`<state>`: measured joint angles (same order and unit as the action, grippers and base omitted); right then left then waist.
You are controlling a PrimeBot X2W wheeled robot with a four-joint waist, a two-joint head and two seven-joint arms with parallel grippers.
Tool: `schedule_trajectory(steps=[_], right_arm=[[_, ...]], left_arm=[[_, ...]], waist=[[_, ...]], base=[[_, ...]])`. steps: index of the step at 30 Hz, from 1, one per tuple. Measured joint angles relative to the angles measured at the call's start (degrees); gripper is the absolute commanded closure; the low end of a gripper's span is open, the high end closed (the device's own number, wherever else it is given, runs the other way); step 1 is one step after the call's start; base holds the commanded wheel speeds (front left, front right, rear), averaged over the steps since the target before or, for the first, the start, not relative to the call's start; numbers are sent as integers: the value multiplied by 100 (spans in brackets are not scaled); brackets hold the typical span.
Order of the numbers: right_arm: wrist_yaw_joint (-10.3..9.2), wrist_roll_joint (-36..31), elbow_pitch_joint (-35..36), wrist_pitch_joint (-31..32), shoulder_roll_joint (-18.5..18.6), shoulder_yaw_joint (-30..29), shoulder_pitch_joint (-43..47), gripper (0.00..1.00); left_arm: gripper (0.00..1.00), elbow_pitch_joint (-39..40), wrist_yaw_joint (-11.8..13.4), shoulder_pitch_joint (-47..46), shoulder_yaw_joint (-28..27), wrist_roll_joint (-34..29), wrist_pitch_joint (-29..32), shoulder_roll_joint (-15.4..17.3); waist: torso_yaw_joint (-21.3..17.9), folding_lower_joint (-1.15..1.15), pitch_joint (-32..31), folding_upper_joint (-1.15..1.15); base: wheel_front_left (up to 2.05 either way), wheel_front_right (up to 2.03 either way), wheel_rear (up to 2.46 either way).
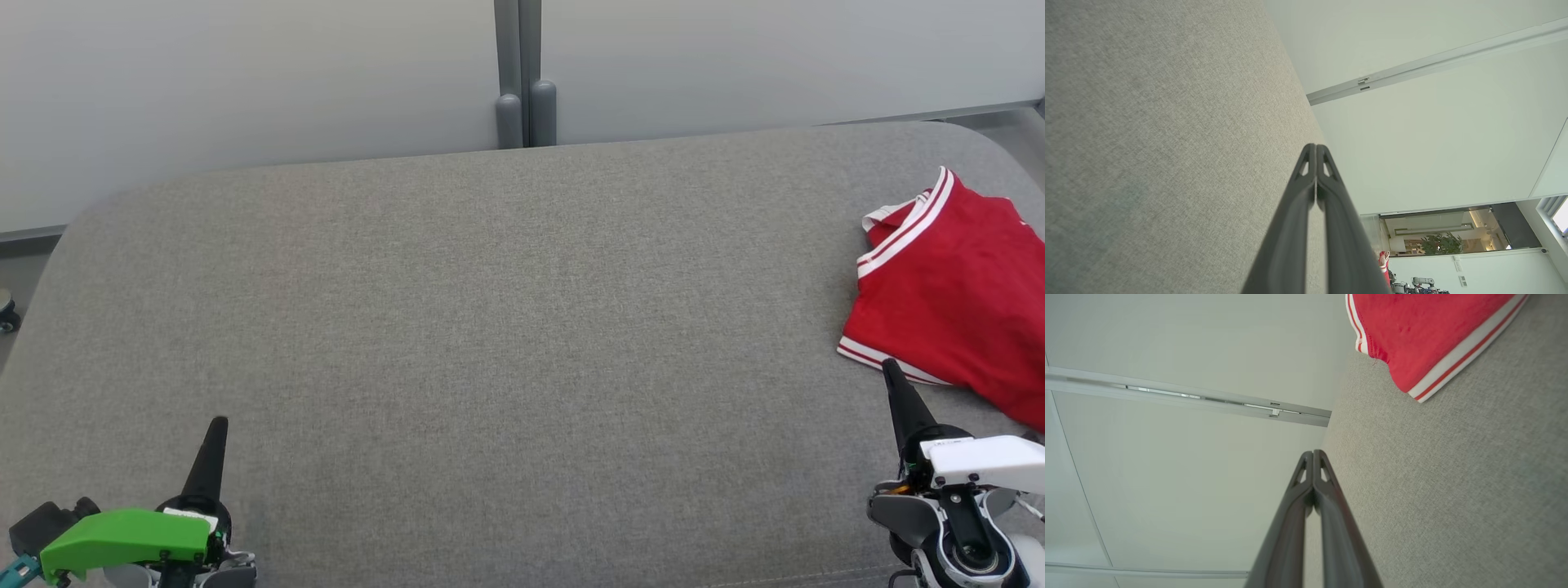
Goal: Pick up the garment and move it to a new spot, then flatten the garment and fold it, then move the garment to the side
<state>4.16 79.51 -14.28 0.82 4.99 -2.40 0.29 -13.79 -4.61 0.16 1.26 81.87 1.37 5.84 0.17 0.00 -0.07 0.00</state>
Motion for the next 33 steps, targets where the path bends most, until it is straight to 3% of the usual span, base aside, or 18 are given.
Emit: schedule_trajectory(steps=[18, 33], right_arm=[[238, 1406, -126, 324, -98, -245, -310, 100], [238, 1443, -153, 325, -99, -260, -338, 100]], left_arm=[[100, -155, -204, -282, -334, 1123, 314, -192], [100, -194, -221, -318, -343, 1124, 314, -215]], waist=[[-17, 0, 24, 0], [-17, 0, 23, 0]], base=[[0, 0, 0], [0, 0, 0]])
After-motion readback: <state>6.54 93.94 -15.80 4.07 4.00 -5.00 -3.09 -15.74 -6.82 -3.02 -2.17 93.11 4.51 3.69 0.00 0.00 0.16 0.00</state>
